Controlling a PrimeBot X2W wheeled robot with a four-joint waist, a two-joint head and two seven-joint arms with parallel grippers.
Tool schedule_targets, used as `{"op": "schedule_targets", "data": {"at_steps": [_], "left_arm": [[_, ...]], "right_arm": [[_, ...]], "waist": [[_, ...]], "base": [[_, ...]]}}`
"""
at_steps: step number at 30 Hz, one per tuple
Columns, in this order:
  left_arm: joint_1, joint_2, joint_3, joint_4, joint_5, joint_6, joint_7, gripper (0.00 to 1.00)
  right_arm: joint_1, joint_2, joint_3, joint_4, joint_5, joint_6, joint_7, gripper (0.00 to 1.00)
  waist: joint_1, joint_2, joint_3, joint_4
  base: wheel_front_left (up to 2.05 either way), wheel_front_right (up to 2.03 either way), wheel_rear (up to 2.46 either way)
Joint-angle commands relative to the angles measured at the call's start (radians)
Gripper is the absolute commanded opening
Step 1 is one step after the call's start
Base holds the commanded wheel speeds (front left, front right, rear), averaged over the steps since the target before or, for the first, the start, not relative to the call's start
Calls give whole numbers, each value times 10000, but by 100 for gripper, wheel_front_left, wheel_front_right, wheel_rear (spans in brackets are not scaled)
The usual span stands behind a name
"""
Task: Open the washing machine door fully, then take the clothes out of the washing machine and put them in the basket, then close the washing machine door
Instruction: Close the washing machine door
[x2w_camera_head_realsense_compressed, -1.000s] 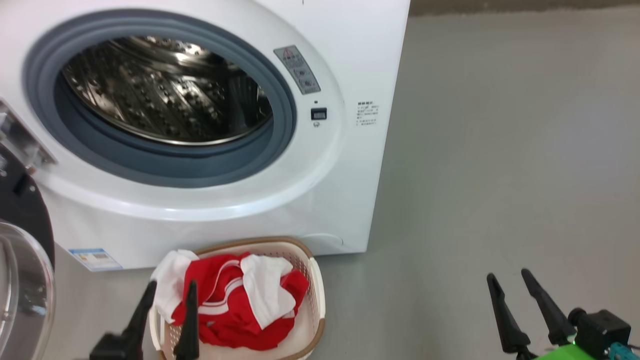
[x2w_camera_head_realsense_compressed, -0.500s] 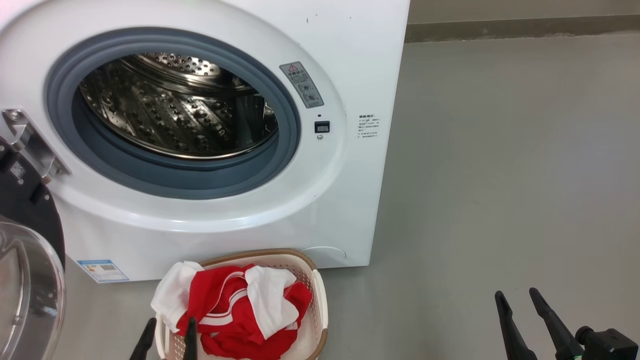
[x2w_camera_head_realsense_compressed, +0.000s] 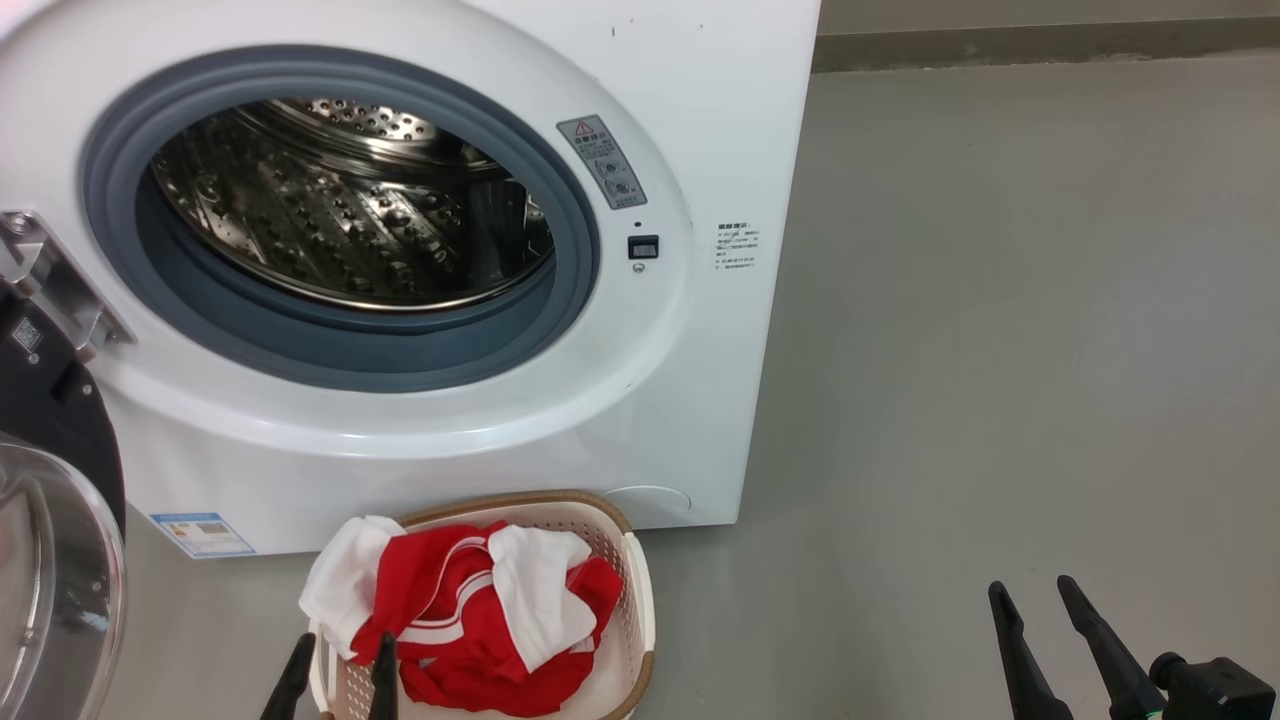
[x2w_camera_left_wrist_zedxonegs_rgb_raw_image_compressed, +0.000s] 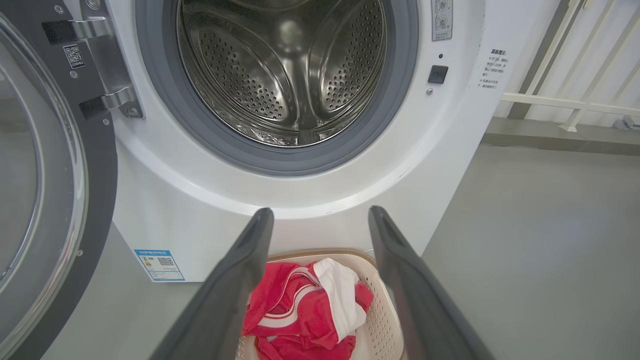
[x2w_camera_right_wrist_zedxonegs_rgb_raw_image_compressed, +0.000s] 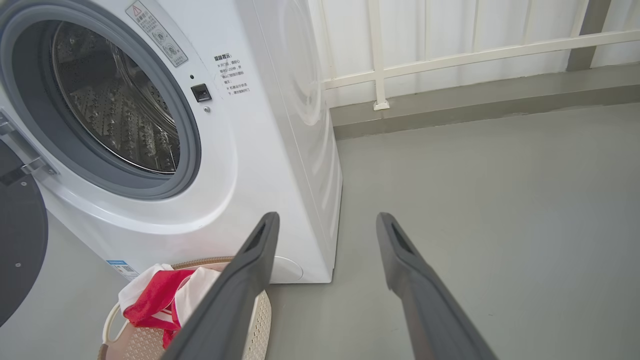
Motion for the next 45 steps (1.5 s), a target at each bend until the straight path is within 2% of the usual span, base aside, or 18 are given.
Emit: {"op": "schedule_targets", "data": {"at_steps": [1,9,25,39,45], "left_arm": [[-341,87,279,-301,-63,78,-51,100],[-403,87,253,-304,-8,126,-51,100],[-537,87,203,-376,-15,79,-51,100],[-581,87,178,-384,-49,100,-51,100],[-626,87,43,-287,-81,266,-51,100]], "right_arm": [[-142,-171,159,-261,-156,2,-65,100],[-207,-174,156,-250,-153,2,-65,100],[-322,-164,164,-241,-146,2,-65,100],[-334,-163,179,-227,-156,2,-65,100],[-264,-181,202,-232,-159,2,-65,100]], "waist": [[0,0,26,5],[0,0,83,15],[0,0,204,57],[0,0,190,116],[0,0,167,403]], "base": [[0,0,0],[-35,35,0],[-120,119,0],[-7,7,0],[0,0,0]]}}
